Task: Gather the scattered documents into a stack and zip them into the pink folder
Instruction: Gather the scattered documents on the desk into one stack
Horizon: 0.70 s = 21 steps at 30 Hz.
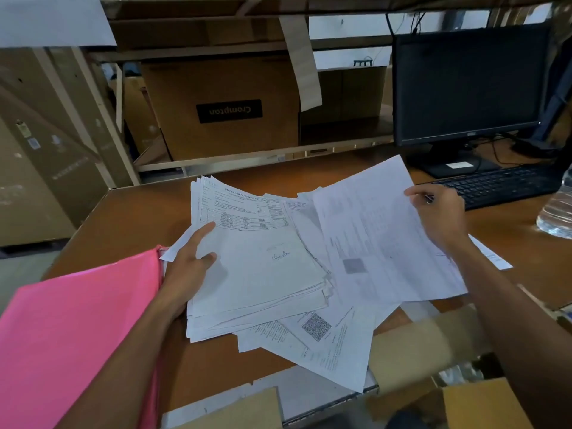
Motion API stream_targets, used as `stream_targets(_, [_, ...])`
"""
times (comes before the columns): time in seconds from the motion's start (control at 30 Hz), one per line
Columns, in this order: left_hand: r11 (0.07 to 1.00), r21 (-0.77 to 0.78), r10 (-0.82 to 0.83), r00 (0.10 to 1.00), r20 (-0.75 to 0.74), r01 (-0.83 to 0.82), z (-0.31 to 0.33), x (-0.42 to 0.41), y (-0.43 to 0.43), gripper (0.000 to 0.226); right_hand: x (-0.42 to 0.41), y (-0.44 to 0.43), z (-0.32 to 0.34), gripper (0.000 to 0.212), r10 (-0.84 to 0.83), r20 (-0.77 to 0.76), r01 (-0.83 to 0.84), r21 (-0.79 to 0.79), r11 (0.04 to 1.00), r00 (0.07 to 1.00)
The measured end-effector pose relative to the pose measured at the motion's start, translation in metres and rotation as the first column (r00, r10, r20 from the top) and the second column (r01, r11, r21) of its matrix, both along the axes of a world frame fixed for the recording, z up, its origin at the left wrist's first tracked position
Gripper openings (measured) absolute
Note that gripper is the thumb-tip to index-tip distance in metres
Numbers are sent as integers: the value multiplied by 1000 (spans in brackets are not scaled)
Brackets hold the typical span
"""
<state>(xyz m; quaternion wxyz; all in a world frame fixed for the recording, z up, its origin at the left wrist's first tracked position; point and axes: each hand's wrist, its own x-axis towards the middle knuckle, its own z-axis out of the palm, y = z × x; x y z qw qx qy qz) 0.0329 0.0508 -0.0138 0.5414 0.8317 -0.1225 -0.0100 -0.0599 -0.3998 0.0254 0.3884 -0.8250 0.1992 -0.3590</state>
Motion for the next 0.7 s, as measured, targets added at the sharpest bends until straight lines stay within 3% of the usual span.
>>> stream_targets(0.13, [1000, 20, 19, 1000, 3, -19, 0, 0, -2, 60, 4, 2, -7, 30, 113, -50, -100, 212, 972, 992])
stream_targets(0.23, [1000, 3, 13, 1000, 8, -13, 1, -1, -1, 60, 6, 14, -12, 45, 233, -124, -207, 194, 959, 965])
stream_targets(0.33, [1000, 1, 11, 1000, 8, -11, 2, -2, 0, 60, 7, 22, -16, 37, 320, -236, -285, 168, 944, 918])
stream_targets(0.4, [1000, 4, 13, 1000, 9, -13, 4, -5, -2, 60, 7, 25, -20, 26, 247, -229, -241, 52, 969, 942])
stream_targets(0.47, [1000, 9, 18, 1000, 15, -18, 5, -6, -3, 59, 6, 25, -20, 39, 204, -215, -216, -32, 976, 955])
stream_targets(0.57, [1000, -2, 17, 1000, 16, -17, 3, -5, -4, 59, 2, 22, -20, 63, 293, -229, -296, 18, 955, 928])
stream_targets(0.7, [1000, 11, 18, 1000, 17, -19, 3, -5, -3, 59, 2, 21, -24, 57, 249, -140, -245, 39, 969, 958])
